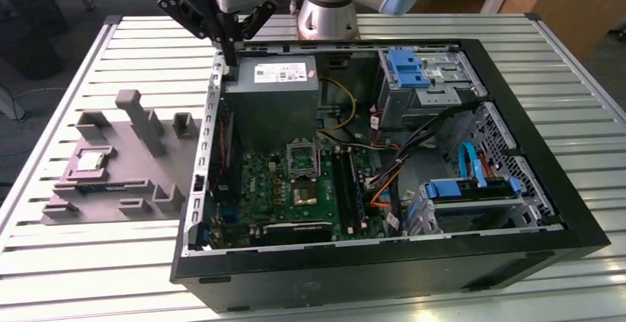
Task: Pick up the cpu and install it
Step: 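Reach for the cpu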
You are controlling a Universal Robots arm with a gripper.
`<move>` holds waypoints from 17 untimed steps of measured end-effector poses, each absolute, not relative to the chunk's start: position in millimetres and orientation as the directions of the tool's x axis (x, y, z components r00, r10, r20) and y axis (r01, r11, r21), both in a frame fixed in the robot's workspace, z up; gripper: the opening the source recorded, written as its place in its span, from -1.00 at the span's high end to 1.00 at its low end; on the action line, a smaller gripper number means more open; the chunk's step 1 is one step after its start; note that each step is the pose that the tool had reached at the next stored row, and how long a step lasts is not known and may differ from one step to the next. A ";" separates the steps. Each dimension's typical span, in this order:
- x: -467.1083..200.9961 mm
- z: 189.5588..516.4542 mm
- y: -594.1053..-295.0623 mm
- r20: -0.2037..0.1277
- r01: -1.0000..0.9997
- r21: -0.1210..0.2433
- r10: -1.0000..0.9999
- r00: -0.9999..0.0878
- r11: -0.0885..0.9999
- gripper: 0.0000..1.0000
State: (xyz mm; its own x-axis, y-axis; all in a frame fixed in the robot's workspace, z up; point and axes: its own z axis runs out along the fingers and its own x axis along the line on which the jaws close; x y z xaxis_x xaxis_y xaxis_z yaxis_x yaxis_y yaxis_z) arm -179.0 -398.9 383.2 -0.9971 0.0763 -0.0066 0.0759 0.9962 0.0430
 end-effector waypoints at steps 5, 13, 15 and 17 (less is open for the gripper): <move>-180.3 383.0 -398.9 -0.006 0.076 0.043 0.076 -0.997 0.996 0.79; -182.5 382.7 -398.9 -0.006 0.076 0.043 0.076 -0.997 0.996 0.79; -183.0 382.7 -398.9 -0.005 0.076 0.043 0.076 -0.997 0.996 0.79; -183.4 382.6 -398.9 -0.005 0.076 0.043 0.076 -0.997 0.996 0.79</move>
